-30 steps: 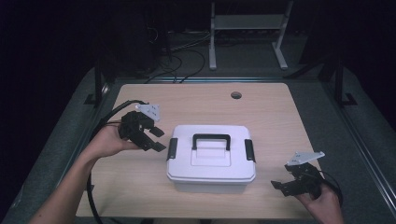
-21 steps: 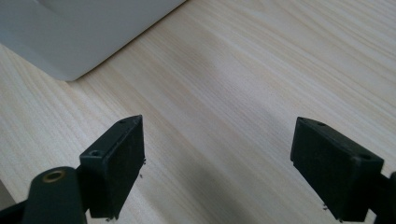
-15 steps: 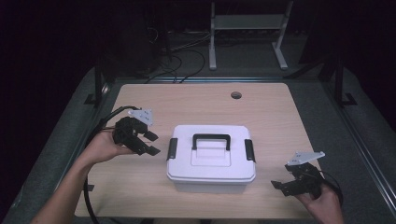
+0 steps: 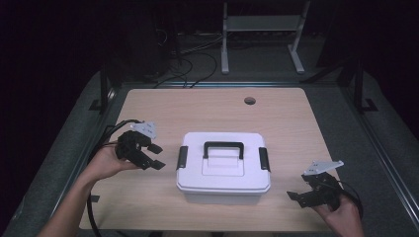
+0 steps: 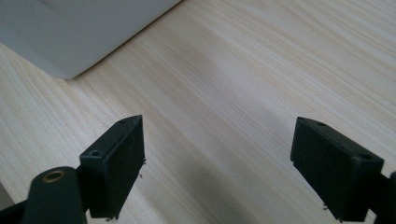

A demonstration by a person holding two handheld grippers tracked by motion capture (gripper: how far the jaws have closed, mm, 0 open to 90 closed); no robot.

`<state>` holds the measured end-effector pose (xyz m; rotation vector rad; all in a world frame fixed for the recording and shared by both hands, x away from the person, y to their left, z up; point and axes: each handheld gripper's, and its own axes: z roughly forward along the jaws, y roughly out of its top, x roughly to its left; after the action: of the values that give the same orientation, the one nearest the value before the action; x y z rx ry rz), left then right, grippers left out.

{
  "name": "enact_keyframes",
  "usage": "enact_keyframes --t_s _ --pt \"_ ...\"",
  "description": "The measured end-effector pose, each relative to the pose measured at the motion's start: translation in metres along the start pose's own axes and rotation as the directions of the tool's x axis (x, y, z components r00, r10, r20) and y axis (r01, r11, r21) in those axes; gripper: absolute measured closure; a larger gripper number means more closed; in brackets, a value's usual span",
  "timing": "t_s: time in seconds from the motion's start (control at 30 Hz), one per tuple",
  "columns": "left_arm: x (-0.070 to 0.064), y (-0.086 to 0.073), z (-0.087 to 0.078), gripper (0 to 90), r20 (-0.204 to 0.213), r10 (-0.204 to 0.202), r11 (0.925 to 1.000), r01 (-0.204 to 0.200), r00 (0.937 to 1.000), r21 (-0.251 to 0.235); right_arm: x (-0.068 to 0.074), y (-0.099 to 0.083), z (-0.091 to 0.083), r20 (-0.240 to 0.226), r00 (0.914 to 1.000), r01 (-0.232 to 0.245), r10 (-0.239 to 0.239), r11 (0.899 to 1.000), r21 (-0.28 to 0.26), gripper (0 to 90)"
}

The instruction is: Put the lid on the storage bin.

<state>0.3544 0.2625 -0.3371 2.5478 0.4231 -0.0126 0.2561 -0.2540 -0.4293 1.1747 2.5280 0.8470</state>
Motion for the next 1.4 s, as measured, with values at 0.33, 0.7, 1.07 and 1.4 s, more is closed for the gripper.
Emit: enact_keyframes --t_s 0.33,0.7,1.07,1.4 --pt "-0.001 -0.016 0.006 35.7 -0.009 -0.008 1.0000 0.008 0.9999 -0.001 0.000 -0.001 0.000 0.000 1.0000 -0.002 0.002 1.000 -0.003 17.1" --pt "0.000 -0.036 0.008 32.4 -0.022 -0.033 0.9995 0.032 0.9992 -0.007 0.000 -0.001 0.000 -0.002 1.0000 -0.005 0.005 1.000 0.000 17.2" --pt "0.000 -0.056 0.013 28.2 -0.026 -0.066 0.9978 0.065 0.9975 -0.013 0.000 -0.002 0.000 -0.002 0.9999 -0.012 0.012 1.000 -0.002 17.2" --pt "-0.001 -0.069 0.011 26.8 -0.035 -0.079 0.9966 0.079 0.9962 -0.025 0.000 -0.002 -0.001 0.000 0.9999 -0.014 0.014 1.000 -0.002 17.2"
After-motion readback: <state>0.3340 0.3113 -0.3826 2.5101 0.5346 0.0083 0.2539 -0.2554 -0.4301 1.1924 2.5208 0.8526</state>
